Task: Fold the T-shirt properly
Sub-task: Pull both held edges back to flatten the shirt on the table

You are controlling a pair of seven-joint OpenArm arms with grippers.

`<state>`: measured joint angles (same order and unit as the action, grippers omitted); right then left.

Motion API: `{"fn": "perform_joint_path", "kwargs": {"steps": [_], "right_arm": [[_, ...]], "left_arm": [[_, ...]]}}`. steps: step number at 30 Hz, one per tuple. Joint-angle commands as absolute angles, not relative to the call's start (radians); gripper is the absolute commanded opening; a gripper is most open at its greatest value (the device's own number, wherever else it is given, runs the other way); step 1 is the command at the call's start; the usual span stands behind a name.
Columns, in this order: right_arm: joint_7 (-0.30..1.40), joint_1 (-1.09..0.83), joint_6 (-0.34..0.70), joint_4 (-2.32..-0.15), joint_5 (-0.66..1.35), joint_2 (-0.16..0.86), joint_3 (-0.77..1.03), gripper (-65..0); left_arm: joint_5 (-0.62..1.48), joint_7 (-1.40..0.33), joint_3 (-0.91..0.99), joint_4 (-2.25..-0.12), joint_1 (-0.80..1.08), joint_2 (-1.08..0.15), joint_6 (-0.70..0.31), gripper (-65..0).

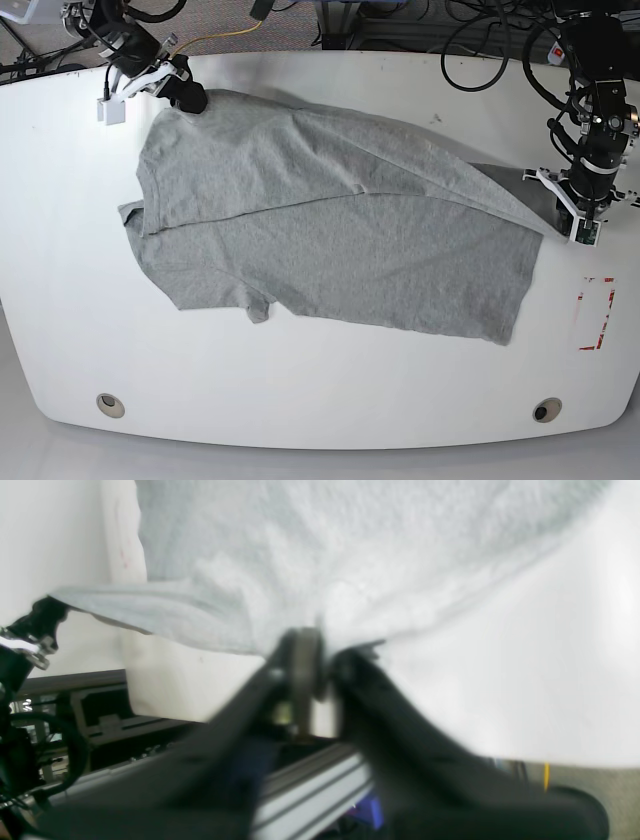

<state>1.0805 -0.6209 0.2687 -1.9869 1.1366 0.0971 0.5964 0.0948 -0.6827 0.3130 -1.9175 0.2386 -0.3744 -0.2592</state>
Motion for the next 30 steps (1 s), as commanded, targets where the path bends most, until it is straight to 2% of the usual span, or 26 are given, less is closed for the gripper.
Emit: {"fn": "perform_joint_path", "kwargs": {"steps": [1, 4, 6, 11, 18, 30], "right_arm": [[1.075, -0.634, 0.277, -2.002, 1.165, 0.105, 0.653, -42.3], [1.075, -0.634, 0.28, -1.974, 1.165, 0.104, 0.7, -31.5], [1.075, -0.628, 0.28, -1.948, 1.165, 0.107, 0.728, -29.3], [1.092, -0.588, 0.28, -1.839, 1.159, 0.114, 0.743, -28.9], [1.098, -0.547, 0.28, -1.727, 1.158, 0.114, 0.737, -28.9], [1.098, -0.464, 0.271, -1.687, 1.112, 0.111, 0.661, -29.3]], "left_arm": [[0.094, -0.656, 0.321, -1.936, 0.229, -0.39, -0.251, -65.0], [0.094, -0.656, 0.323, -1.936, 0.229, -0.39, -0.251, -65.0], [0.094, -0.656, 0.341, -1.936, 0.229, -0.39, -0.251, -65.0], [0.094, -0.656, 0.377, -1.936, 0.229, -0.364, -0.259, -65.0], [0.094, -0.656, 0.404, -1.936, 0.229, -0.363, -0.36, -65.0], [0.09, -0.656, 0.406, -1.936, 0.229, -0.363, -0.363, -65.0]]}}
